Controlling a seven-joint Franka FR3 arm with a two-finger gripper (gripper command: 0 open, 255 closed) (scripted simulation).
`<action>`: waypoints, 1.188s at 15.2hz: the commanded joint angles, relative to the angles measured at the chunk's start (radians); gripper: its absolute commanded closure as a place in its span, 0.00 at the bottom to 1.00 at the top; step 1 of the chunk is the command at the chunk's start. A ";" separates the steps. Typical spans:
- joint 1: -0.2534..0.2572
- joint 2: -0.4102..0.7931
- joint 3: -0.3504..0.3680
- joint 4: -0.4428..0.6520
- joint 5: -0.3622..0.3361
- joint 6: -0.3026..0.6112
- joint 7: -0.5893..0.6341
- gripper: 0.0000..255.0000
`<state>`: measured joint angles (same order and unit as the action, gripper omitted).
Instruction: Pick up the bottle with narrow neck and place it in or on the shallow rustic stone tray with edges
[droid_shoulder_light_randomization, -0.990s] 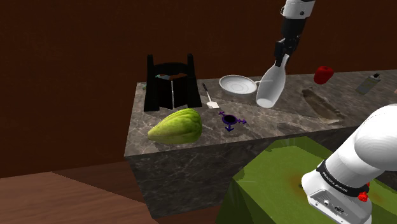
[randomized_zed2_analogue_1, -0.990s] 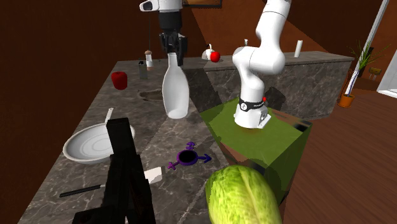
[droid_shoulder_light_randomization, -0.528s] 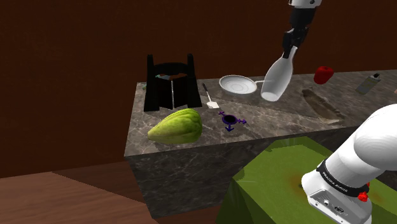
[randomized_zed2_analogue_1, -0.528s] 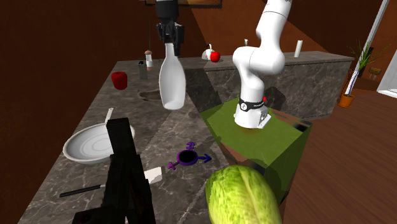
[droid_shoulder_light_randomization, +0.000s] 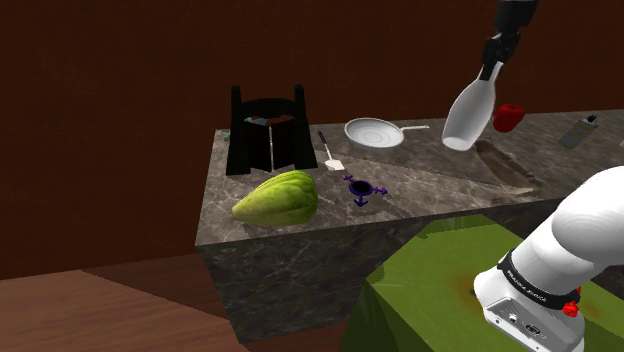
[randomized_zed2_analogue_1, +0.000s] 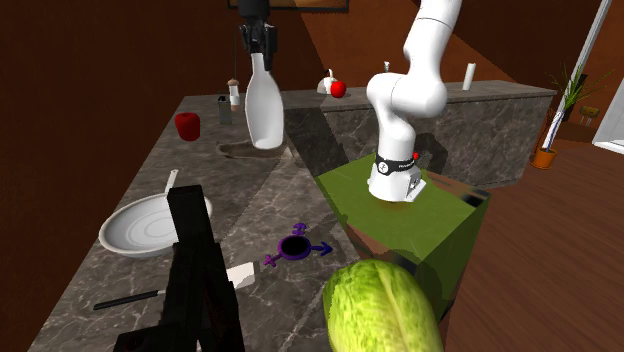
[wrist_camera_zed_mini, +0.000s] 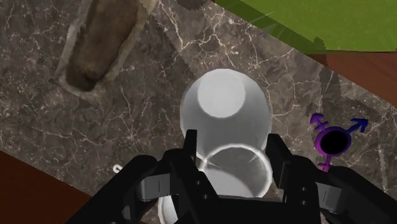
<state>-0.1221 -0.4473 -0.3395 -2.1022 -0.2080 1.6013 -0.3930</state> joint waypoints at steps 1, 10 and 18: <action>-0.014 0.010 -0.033 0.033 -0.014 -0.015 -0.050 1.00; -0.064 0.123 -0.205 0.225 -0.039 -0.059 -0.294 1.00; -0.112 0.333 -0.390 0.481 0.039 -0.097 -0.558 1.00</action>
<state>-0.2271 -0.1524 -0.7043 -1.6655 -0.1888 1.5137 -0.9111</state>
